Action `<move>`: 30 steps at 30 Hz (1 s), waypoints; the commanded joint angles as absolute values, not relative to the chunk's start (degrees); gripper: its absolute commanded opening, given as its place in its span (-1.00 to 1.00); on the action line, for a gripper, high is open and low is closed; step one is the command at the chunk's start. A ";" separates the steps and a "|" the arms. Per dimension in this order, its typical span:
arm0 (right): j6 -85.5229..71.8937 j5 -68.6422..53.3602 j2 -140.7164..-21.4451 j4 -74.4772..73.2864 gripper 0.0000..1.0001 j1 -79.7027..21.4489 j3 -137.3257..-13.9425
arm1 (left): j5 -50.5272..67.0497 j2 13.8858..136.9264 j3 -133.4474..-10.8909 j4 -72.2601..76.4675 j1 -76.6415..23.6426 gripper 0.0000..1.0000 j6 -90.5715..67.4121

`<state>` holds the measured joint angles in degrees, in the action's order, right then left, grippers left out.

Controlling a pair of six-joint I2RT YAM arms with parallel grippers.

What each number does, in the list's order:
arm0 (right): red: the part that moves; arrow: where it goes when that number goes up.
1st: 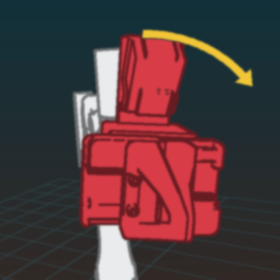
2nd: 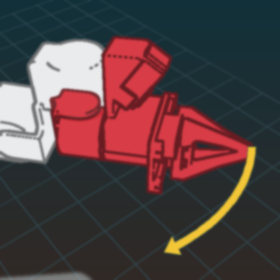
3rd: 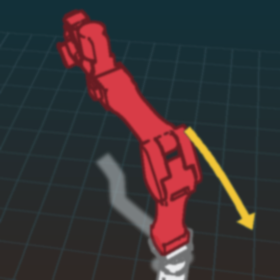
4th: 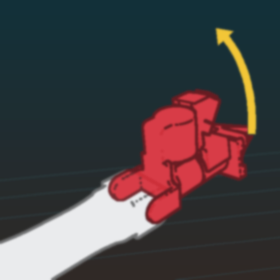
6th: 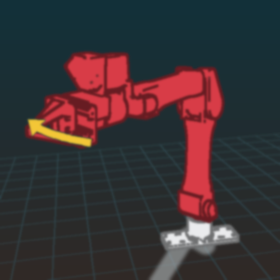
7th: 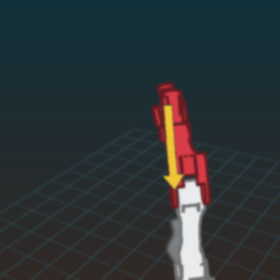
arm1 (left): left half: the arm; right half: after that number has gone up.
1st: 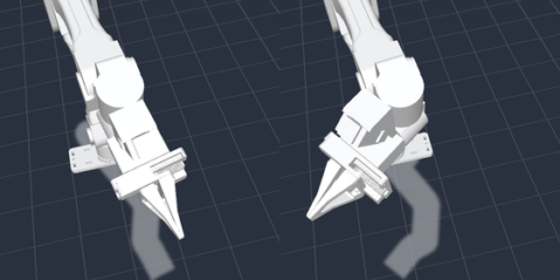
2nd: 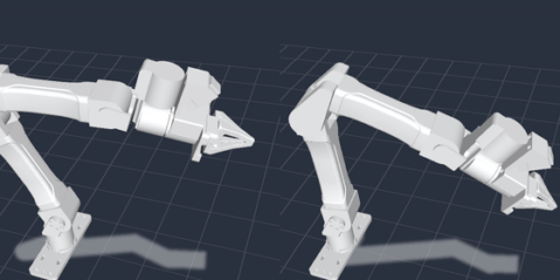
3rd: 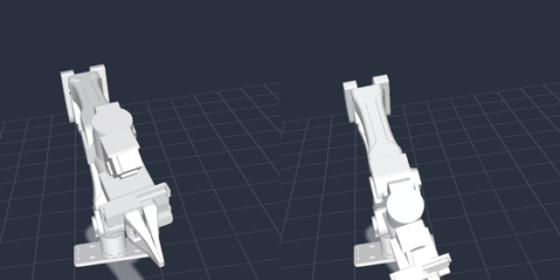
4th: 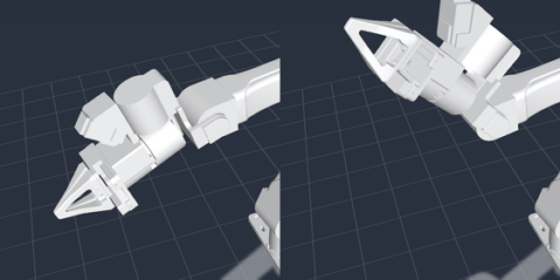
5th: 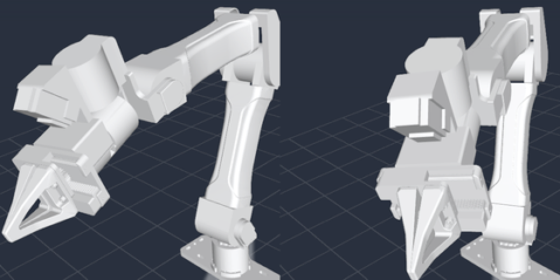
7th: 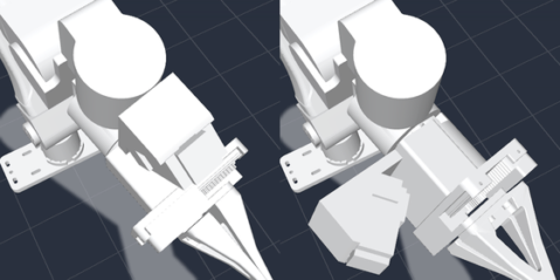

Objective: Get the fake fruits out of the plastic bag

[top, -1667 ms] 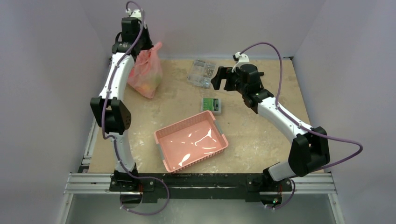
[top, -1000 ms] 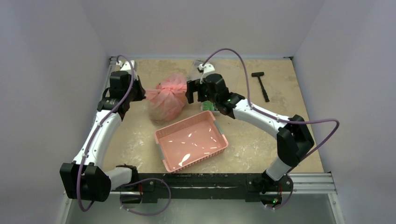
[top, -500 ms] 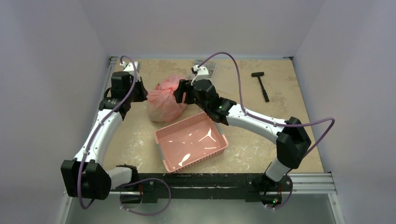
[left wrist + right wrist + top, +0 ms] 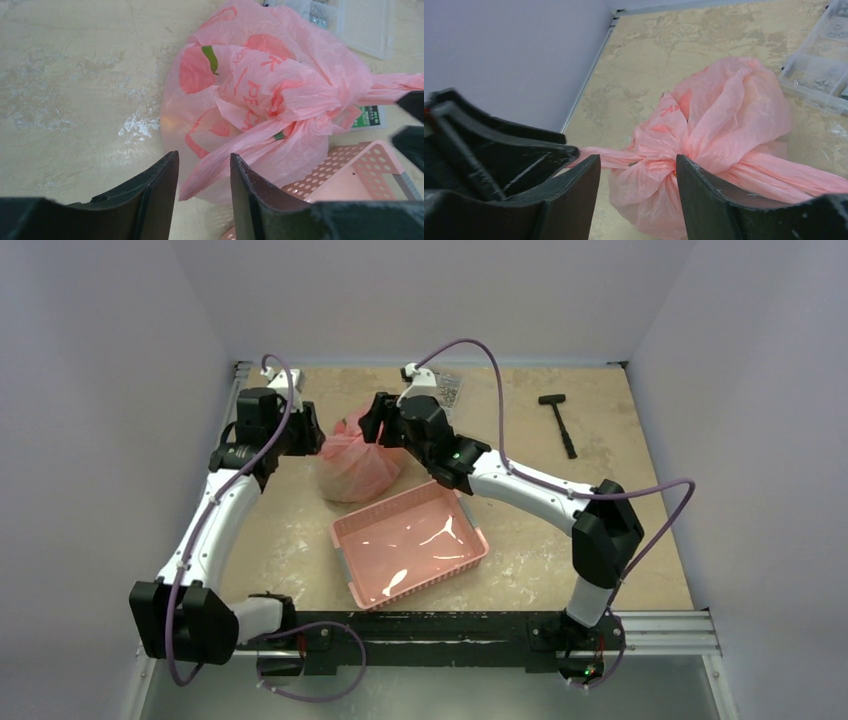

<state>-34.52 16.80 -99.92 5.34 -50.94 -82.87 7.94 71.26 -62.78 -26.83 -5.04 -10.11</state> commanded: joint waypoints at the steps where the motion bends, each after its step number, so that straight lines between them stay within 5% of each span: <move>1: -38.41 17.25 -102.30 1.44 0.07 -50.22 -86.76 | 8.27 65.63 -62.25 -24.08 -5.79 -0.11 -8.05; 5: -38.53 22.49 -102.94 -4.09 0.06 -50.03 -88.52 | 2.52 60.81 -59.06 -20.47 -11.04 0.04 -3.84; 11: -37.73 21.96 -103.61 -5.96 0.02 -49.75 -89.72 | 1.78 55.89 -54.19 -12.72 -19.38 -0.21 -0.96; 18: -37.70 23.48 -103.47 -5.01 -0.06 -49.40 -89.15 | 8.57 65.89 -57.31 -10.71 -20.21 -0.04 -7.71; 30: -35.95 15.69 -99.23 -1.57 -0.24 -47.37 -83.27 | 8.56 76.40 -64.40 -16.31 -20.26 -0.12 -11.28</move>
<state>-36.88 18.37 -102.89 -4.62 -47.81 -84.99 8.93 75.46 -59.09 -15.86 -20.01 -10.02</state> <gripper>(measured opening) 0.381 0.449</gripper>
